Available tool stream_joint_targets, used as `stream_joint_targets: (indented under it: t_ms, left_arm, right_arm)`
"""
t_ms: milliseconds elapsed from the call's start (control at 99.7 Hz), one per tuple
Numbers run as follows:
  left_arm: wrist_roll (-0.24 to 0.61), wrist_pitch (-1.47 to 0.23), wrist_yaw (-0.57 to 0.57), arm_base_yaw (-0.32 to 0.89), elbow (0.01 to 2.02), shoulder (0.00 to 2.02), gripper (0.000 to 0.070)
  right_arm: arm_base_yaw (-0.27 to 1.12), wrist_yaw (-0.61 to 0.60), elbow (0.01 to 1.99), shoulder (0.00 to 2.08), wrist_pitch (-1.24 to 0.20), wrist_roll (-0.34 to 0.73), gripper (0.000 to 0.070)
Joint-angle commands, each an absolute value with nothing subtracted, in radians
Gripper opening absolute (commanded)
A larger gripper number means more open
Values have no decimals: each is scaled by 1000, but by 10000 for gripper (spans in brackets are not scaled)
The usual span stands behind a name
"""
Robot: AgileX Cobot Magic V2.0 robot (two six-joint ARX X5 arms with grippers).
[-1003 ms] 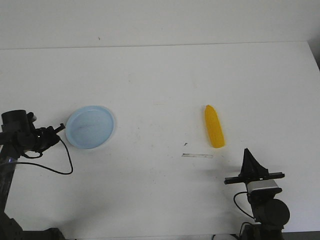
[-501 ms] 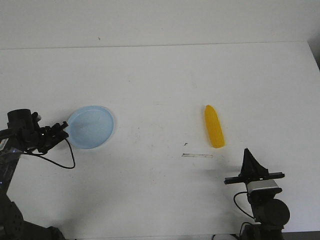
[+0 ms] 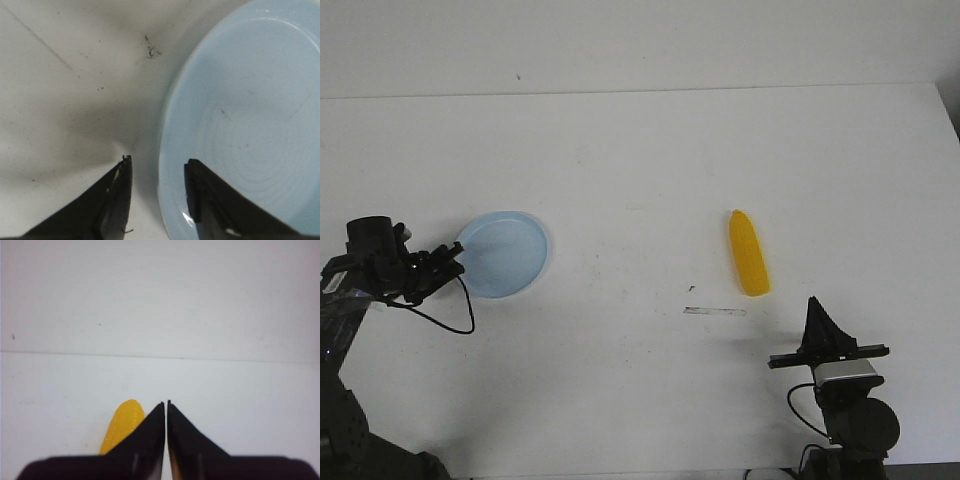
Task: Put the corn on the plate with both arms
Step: 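Reach the left gripper forward to the edge of the light blue plate, then push the plate with the left gripper toward the yellow corn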
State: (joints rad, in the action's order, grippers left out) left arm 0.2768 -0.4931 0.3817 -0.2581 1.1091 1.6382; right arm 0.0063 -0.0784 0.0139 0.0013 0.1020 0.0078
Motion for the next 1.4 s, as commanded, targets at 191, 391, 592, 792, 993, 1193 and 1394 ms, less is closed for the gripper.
stream_joint_targets:
  t_ms: [191,391,592,792,993,1193,1394]
  left_arm:
    - [278,-495,386,-236,1126,1679,203]
    - [277,-496,386,-228,1126,1708,203]
    - [277,-499,386,-223,1126,1715,13]
    - [278,-496,386,-222,1126,1703,1]
    - [287,-498,405,-203,1126,1631,1]
    - [308,-495,442,-117,1126,1562,1]
    - [364,-442,441,78,1126,1565,1]
  right_arm:
    - [6,-79,12,1,112,22,5]
    - [6,-79,12,1,112,22,5]
    - [6,-79,12,1,112,22,5]
    - [6,-79,12,1,112,22,5]
    - [6,-79,12,1,112,22,5]
    - [6,-79,12,1,112,22,5]
    - [6,-79,12,1,112,22,5]
